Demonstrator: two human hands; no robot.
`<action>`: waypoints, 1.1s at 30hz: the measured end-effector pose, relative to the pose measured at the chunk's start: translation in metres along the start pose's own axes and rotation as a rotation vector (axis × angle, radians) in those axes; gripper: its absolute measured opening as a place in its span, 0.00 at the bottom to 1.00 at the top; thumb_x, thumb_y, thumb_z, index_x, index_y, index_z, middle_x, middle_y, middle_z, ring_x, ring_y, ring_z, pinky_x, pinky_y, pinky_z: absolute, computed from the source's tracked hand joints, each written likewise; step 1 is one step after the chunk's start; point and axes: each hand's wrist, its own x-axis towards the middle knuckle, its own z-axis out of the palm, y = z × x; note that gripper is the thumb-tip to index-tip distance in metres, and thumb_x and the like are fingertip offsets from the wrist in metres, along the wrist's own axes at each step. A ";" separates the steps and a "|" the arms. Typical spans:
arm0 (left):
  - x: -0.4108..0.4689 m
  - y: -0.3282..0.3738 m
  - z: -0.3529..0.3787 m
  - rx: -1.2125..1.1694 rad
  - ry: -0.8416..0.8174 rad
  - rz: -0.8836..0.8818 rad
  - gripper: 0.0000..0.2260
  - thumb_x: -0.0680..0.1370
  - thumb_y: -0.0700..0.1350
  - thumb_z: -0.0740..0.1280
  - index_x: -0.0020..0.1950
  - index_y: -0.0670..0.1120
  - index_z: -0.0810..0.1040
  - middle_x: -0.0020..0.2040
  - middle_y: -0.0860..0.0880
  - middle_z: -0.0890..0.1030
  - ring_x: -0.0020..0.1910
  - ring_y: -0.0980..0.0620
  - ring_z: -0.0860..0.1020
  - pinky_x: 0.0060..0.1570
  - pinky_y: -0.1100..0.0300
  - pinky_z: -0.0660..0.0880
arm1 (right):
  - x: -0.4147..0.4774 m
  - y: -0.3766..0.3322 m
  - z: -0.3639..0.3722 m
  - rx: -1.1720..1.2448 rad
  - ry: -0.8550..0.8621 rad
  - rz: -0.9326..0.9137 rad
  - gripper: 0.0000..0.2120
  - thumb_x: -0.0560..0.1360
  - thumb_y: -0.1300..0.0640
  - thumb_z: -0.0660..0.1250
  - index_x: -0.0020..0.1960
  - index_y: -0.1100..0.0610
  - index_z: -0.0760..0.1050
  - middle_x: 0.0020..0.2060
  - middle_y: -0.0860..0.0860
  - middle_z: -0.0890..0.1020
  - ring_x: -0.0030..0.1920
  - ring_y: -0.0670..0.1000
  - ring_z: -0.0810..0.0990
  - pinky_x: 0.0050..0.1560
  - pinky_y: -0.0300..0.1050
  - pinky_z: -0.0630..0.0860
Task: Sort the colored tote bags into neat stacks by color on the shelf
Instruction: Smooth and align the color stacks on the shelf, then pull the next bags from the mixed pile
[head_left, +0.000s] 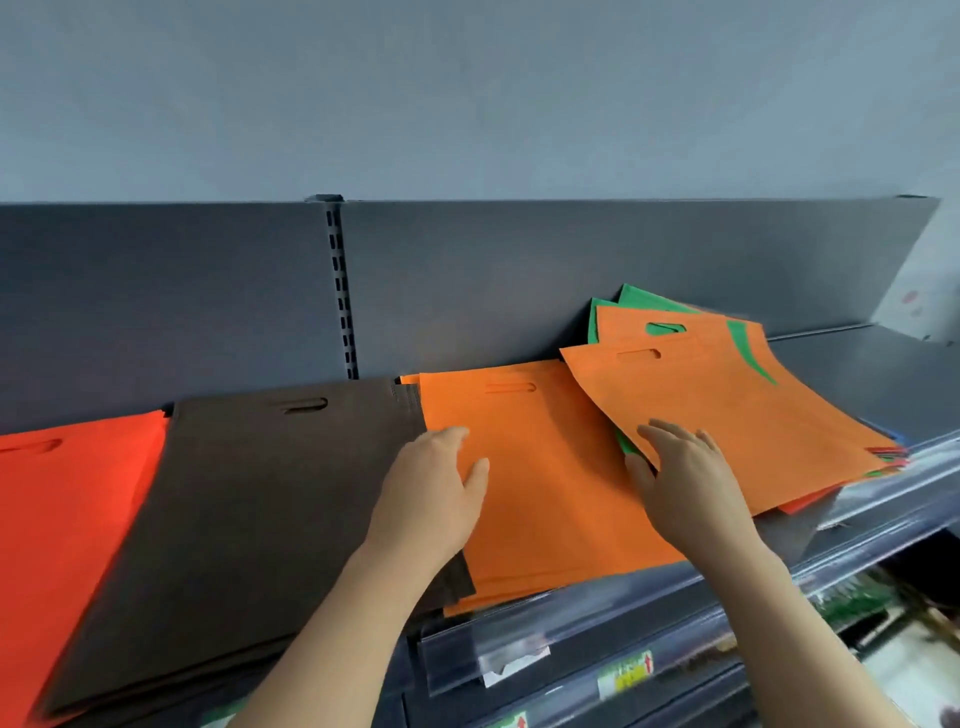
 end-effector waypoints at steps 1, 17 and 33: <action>0.006 0.011 0.011 -0.009 -0.026 0.006 0.21 0.80 0.52 0.61 0.71 0.47 0.68 0.66 0.50 0.74 0.64 0.53 0.72 0.63 0.57 0.70 | 0.005 0.015 -0.004 -0.023 -0.004 0.018 0.20 0.79 0.53 0.60 0.68 0.58 0.70 0.69 0.54 0.71 0.69 0.54 0.68 0.74 0.51 0.54; 0.075 0.120 0.130 -0.207 -0.214 -0.220 0.28 0.80 0.52 0.62 0.75 0.43 0.57 0.67 0.47 0.71 0.65 0.48 0.71 0.61 0.58 0.69 | 0.068 0.145 -0.010 -0.048 -0.218 -0.010 0.16 0.81 0.55 0.52 0.54 0.55 0.78 0.56 0.50 0.80 0.59 0.51 0.75 0.72 0.47 0.53; 0.086 0.130 0.161 -0.473 -0.083 -0.367 0.16 0.75 0.47 0.70 0.60 0.47 0.70 0.54 0.52 0.76 0.50 0.53 0.75 0.47 0.58 0.71 | 0.088 0.196 -0.010 -0.108 -0.158 0.088 0.21 0.79 0.46 0.55 0.66 0.56 0.69 0.61 0.53 0.76 0.63 0.54 0.72 0.71 0.50 0.58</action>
